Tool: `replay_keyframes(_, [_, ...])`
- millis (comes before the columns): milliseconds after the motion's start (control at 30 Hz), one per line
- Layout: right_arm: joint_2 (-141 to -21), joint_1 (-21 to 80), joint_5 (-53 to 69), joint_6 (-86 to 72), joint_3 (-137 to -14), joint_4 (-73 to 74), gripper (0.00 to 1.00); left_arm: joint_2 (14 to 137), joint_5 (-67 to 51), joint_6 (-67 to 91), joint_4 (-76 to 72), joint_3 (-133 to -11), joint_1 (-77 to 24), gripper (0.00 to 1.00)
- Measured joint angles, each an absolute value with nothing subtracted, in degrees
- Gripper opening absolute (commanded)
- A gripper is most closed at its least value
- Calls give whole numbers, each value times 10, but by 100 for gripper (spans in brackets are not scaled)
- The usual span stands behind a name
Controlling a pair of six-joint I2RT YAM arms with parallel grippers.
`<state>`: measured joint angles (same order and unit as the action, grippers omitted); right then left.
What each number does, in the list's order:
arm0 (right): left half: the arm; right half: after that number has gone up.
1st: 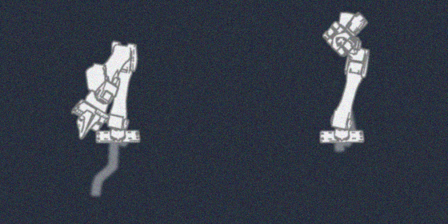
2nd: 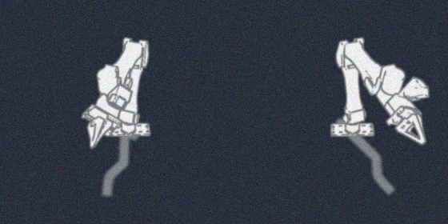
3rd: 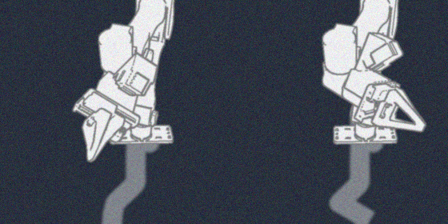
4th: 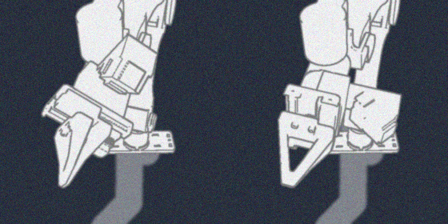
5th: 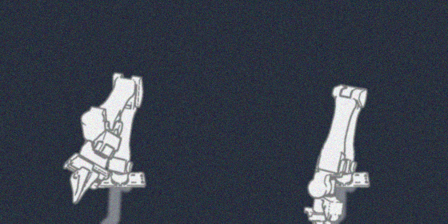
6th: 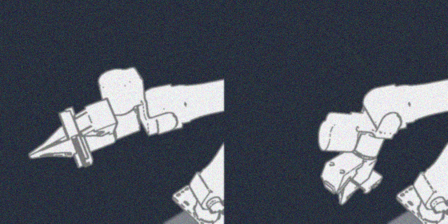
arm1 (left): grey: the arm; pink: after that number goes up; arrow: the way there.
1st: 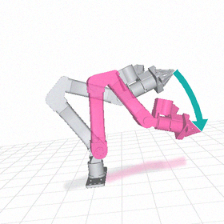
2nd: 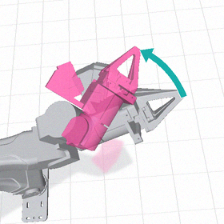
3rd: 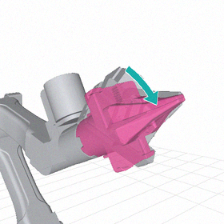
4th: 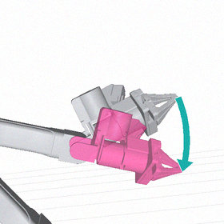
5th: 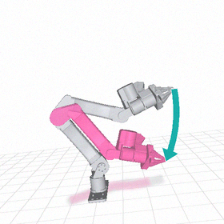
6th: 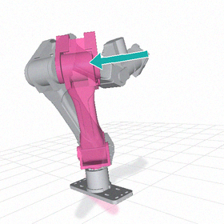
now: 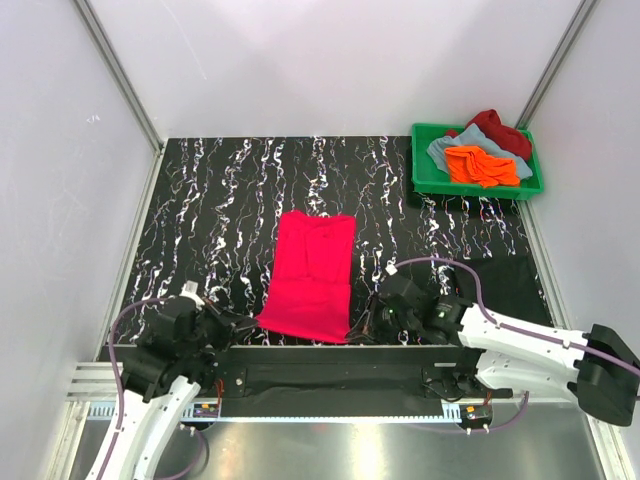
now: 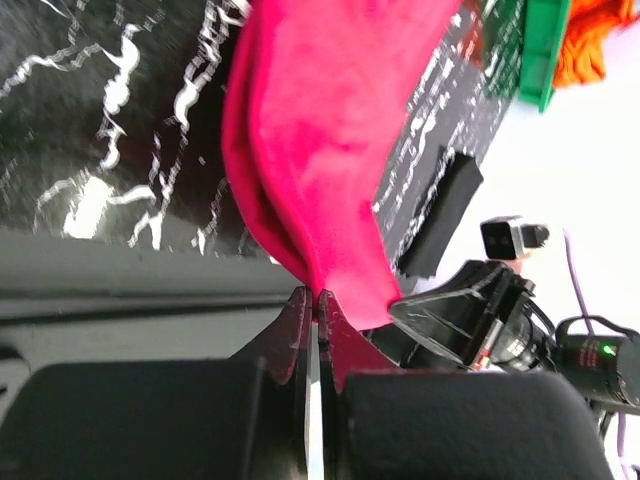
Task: Fold and stack the t-shirts
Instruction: Fold the tshirt
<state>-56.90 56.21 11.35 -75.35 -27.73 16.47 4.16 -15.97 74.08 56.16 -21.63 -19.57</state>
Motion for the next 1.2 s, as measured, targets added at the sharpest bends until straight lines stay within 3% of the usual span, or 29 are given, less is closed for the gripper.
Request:
replay_keyframes(233, [-568, 589, 80, -747, -338, 225, 0, 59, -162, 713, 606, -272, -196, 0])
replay_keyframes(400, [-582, 583, 52, -709, -416, 297, 0, 185, -149, 665, 609, -361, -196, 0])
replay_keyframes(633, [-661, 412, 98, -602, -570, 349, 0, 427, -122, 593, 500, -487, -196, 0])
replay_keyframes(833, [-800, 332, 174, -524, -651, 368, 0, 643, -114, 542, 426, -594, -191, 0])
replay_keyframes(1200, [-1004, 203, 338, -434, -788, 373, 0, 872, -160, 492, 370, -740, -124, 0])
